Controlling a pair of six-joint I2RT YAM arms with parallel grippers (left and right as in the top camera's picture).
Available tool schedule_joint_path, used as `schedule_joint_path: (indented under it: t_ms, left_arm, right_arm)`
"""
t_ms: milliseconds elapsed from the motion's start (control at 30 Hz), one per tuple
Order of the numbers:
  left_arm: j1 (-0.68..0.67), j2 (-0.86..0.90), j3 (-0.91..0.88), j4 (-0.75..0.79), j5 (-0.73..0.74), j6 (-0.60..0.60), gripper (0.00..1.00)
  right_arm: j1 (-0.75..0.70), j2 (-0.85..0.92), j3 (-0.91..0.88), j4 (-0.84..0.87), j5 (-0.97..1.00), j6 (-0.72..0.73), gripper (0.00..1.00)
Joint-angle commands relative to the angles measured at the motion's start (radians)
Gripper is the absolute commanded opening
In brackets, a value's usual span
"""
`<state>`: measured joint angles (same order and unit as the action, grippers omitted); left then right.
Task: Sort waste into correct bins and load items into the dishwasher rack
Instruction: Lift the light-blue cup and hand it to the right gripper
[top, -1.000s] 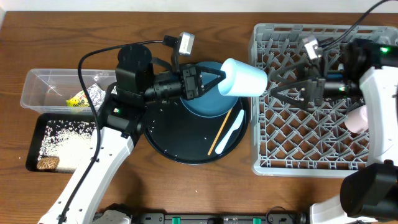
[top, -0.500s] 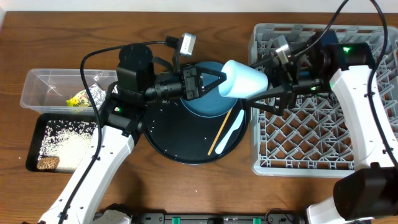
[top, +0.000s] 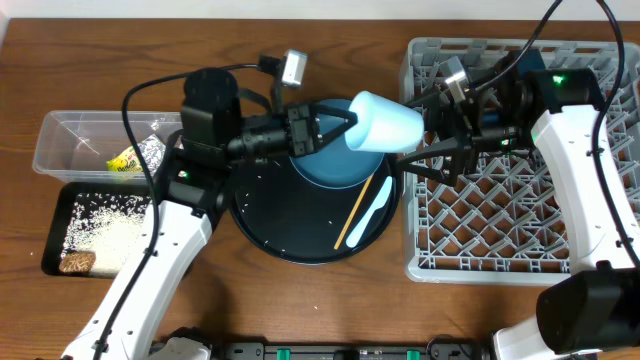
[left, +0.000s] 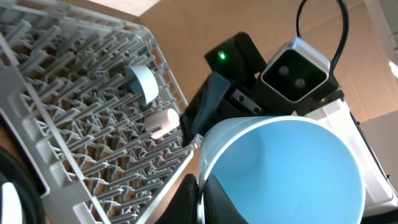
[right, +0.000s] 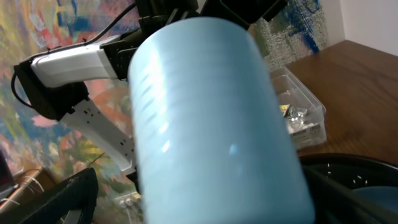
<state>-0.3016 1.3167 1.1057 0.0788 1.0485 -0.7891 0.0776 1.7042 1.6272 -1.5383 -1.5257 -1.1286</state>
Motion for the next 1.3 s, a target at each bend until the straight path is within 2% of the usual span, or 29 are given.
schedule_joint_path:
  t_ms: [0, 300, 1067, 1267]
  left_arm:
    - [0.027, 0.003, 0.007, 0.005, 0.041, -0.002, 0.06]
    - [0.028, 0.003, 0.007, 0.0, 0.045, -0.002, 0.06]
    - [0.027, 0.003, 0.007, -0.014, 0.07, -0.014, 0.06]
    - [0.027, 0.003, 0.007, -0.014, 0.071, -0.018, 0.06]
  right_arm:
    - [-0.026, -0.008, -0.003, -0.011, -0.02, -0.017, 0.95]
    - [-0.05, -0.008, -0.003, -0.026, -0.027, -0.018, 0.95]
    - [-0.006, -0.008, -0.003, 0.043, -0.034, -0.021, 0.91]
    - [-0.006, -0.008, -0.003, 0.045, -0.034, -0.021, 0.85]
